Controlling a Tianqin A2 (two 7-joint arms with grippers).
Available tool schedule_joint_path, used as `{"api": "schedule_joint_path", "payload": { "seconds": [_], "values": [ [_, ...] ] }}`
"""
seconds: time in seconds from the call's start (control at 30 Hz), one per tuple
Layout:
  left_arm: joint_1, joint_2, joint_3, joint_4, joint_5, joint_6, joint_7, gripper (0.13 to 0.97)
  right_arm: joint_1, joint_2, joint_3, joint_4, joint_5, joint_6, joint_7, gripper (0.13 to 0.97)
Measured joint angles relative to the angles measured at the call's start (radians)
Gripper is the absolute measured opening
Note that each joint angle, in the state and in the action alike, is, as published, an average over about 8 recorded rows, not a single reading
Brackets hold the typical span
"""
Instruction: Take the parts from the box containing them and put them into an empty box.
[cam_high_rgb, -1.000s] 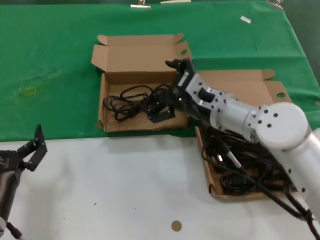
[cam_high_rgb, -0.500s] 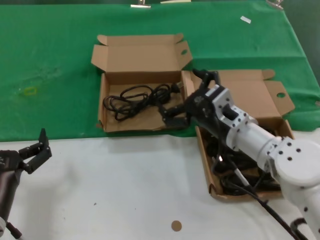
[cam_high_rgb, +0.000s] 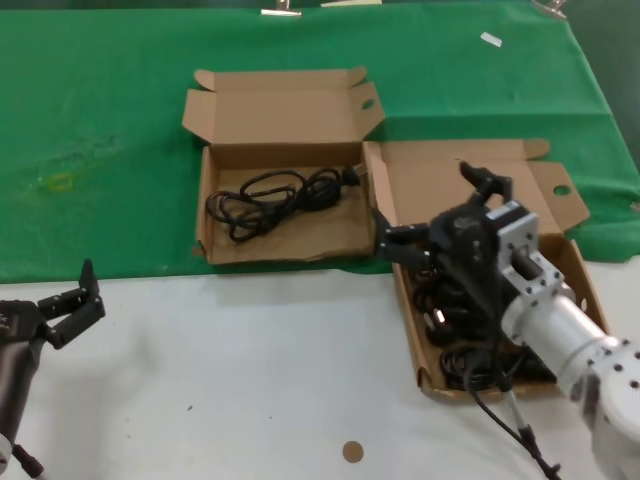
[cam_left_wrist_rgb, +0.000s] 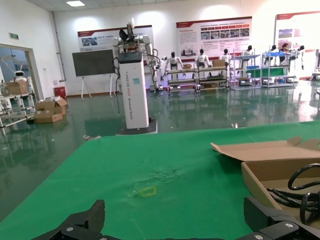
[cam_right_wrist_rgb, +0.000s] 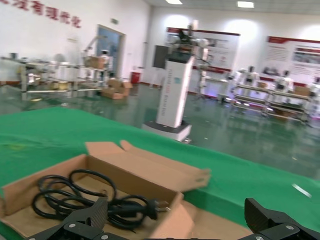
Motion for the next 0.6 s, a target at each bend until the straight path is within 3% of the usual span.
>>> {"api": "schedule_joint_path", "payload": {
  "seconds": [0.6],
  "values": [
    [0.0,0.0,0.0,0.0,0.0,0.0,0.0,0.966,-0.211,0.013,0.104,0.15,0.122,0.147,-0.003,0.966]
  ]
}}
